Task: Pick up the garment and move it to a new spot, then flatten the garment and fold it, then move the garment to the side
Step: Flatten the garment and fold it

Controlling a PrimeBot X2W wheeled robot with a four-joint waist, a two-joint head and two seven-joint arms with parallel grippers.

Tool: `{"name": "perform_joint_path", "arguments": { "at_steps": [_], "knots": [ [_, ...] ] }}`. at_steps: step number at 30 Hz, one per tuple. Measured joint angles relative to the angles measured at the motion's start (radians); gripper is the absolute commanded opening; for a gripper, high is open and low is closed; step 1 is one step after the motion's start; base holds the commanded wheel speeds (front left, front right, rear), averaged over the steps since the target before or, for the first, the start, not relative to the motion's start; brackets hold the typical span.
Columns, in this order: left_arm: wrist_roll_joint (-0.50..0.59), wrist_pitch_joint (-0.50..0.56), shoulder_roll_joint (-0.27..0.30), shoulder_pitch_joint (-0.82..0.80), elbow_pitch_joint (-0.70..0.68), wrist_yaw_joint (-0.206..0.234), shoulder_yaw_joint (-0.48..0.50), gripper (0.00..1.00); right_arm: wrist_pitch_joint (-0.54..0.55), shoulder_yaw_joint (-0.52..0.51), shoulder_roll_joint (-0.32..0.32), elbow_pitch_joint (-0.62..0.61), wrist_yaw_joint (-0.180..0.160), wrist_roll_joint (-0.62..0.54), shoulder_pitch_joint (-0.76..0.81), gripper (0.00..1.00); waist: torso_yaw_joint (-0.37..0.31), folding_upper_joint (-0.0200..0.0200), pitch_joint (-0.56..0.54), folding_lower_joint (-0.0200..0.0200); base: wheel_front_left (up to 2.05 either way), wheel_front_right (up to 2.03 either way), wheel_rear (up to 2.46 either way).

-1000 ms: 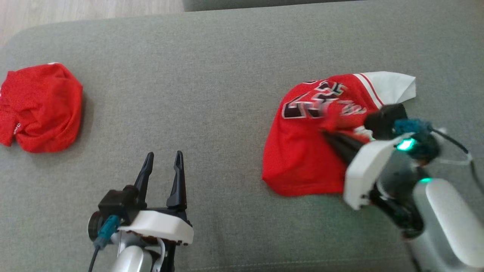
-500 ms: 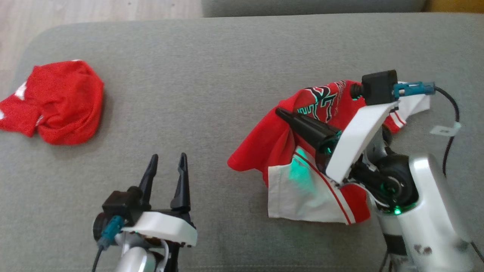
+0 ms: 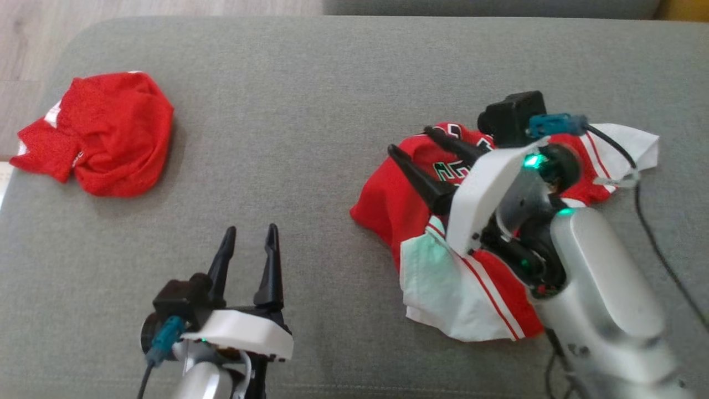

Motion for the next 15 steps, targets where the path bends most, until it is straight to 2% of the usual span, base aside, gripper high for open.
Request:
{"name": "perform_joint_path", "arguments": {
  "at_steps": [7, 11, 15],
  "knots": [
    [0.001, 0.000, 0.000, 0.001, -0.013, 0.007, 0.018, 1.00, -0.041, 0.039, -0.146, -0.196, 0.000, -0.113, 0.137, 1.00, -0.037, 0.0000, 0.001, 0.0000, 0.00, 0.00, 0.00],
    [0.003, 0.000, 0.000, 0.001, -0.016, 0.006, 0.023, 1.00, -0.050, 0.057, -0.177, -0.258, 0.000, -0.153, 0.258, 1.00, -0.058, 0.0000, 0.004, 0.0000, 0.00, 0.00, 0.00],
    [0.003, 0.000, 0.000, 0.000, -0.018, 0.003, 0.023, 1.00, -0.060, 0.051, -0.179, -0.272, 0.000, -0.213, 0.354, 1.00, -0.067, 0.0000, 0.020, 0.0000, 0.00, 0.00, 0.00]
  ]
}}
